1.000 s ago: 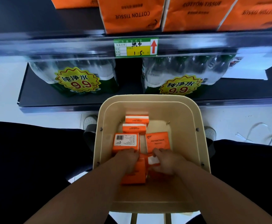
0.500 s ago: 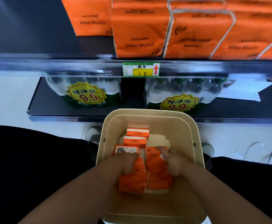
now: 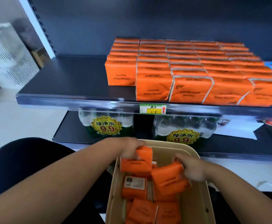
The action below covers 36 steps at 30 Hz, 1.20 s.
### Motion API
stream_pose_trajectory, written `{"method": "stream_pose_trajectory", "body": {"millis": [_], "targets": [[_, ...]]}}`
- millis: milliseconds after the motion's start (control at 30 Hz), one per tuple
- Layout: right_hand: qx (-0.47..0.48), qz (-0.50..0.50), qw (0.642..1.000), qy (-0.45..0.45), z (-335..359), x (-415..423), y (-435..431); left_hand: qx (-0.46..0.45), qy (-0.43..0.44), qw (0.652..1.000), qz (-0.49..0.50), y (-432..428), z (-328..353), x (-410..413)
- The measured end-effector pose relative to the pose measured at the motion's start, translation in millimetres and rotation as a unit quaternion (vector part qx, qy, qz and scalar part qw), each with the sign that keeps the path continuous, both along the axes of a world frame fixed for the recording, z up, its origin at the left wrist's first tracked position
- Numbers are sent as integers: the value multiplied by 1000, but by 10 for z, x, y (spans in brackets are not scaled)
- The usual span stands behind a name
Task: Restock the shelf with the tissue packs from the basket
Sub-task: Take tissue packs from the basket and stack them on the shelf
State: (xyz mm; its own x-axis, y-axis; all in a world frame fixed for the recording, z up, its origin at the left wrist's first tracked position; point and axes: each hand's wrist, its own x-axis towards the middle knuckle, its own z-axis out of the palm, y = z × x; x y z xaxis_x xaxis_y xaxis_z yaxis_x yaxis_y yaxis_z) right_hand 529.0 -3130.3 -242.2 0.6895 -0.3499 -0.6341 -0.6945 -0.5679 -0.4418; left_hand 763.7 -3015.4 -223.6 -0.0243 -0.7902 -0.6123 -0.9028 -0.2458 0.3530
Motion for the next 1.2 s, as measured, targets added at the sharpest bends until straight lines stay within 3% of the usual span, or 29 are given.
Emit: {"method": "stream_pose_trajectory", "body": {"millis": [367, 633, 833, 1200], "targets": [[-68, 45, 988, -134, 962, 390, 0, -118, 20, 992, 32, 125, 1123, 600], [-88, 73, 975, -193, 1371, 703, 31, -208, 46, 970, 116, 306, 1651, 1096], [-62, 70, 963, -253, 1456, 1035, 150, -291, 29, 944, 155, 96, 1802, 1402], [-68, 95, 951, -287, 1568, 1448, 153, -334, -79, 929, 138, -516, 1671, 1512]]}}
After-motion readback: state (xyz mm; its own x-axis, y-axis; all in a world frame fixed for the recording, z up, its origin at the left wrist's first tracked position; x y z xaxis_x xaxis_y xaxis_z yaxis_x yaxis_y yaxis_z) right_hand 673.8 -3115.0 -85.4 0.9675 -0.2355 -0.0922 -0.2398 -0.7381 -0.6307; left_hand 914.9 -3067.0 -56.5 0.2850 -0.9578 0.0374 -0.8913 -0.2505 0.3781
